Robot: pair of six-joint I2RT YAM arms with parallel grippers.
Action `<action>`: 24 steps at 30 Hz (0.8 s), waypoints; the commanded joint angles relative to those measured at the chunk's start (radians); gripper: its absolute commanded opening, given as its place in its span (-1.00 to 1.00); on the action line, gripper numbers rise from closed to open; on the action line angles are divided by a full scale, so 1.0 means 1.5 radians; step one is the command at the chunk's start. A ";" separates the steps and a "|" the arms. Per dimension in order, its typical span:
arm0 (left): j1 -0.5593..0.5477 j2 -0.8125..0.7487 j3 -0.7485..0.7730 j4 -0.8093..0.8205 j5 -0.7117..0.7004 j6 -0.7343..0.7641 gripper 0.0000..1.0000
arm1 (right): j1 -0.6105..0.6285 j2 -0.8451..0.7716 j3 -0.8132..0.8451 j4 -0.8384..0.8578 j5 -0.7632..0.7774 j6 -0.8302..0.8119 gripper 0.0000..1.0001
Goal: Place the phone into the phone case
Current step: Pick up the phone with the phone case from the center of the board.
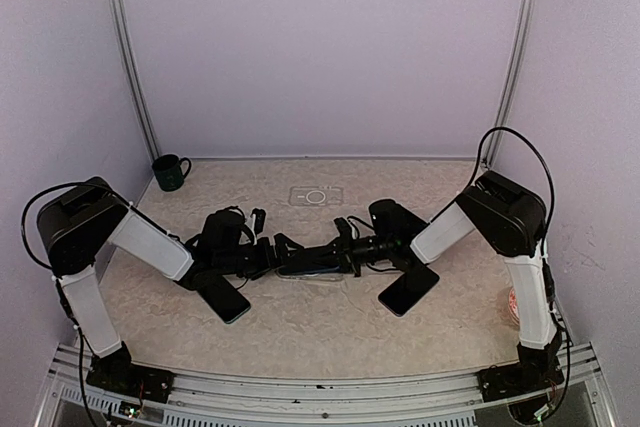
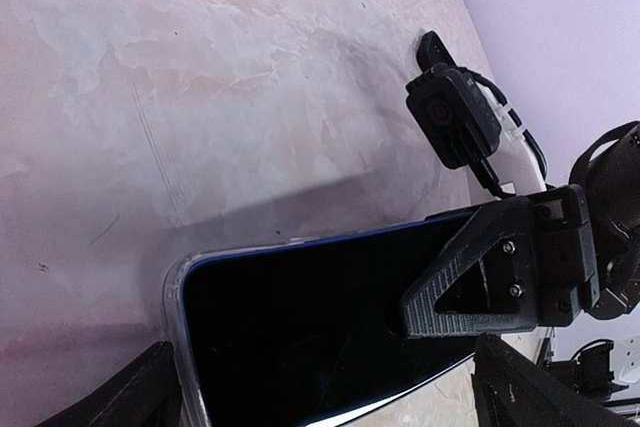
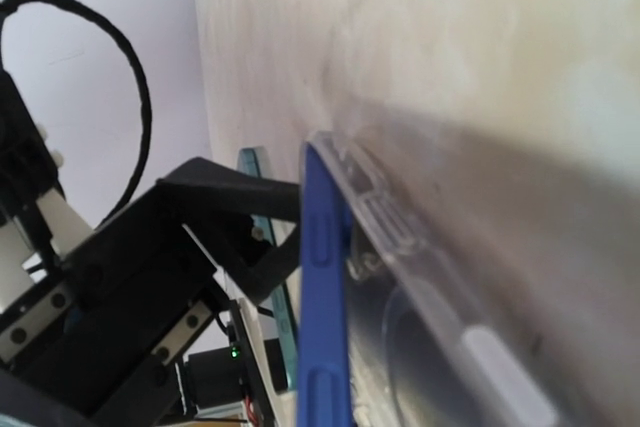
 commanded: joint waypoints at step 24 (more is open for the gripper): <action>-0.009 -0.044 -0.013 0.003 0.087 -0.006 0.96 | 0.011 -0.049 -0.082 0.257 -0.045 0.013 -1.00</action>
